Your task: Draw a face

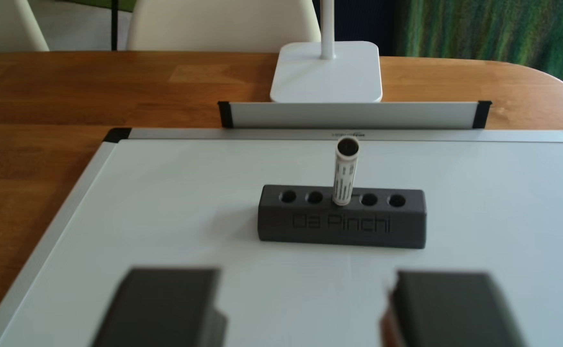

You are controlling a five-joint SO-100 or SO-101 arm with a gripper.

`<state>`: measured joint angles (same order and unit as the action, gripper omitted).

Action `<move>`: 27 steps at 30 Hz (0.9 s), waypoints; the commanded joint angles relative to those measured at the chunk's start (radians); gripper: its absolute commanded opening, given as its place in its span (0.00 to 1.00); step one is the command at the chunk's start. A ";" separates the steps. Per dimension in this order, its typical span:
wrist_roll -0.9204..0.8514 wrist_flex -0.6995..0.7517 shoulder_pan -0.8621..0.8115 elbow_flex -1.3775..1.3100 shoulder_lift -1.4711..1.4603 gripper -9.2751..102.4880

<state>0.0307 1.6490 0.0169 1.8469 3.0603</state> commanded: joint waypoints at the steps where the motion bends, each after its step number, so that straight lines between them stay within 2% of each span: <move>1: -0.009 -0.083 -0.003 -0.014 -0.091 0.98; 9: -0.018 -0.213 -0.005 -0.017 -0.356 0.98; 12: -0.084 -0.278 -0.003 -0.040 -0.469 0.98; 19: -0.163 -0.393 -0.006 -0.163 -0.701 0.98; 27: -0.167 -0.511 -0.037 -0.324 -0.939 0.98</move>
<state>-0.1289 1.1873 -0.0138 1.6322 2.1568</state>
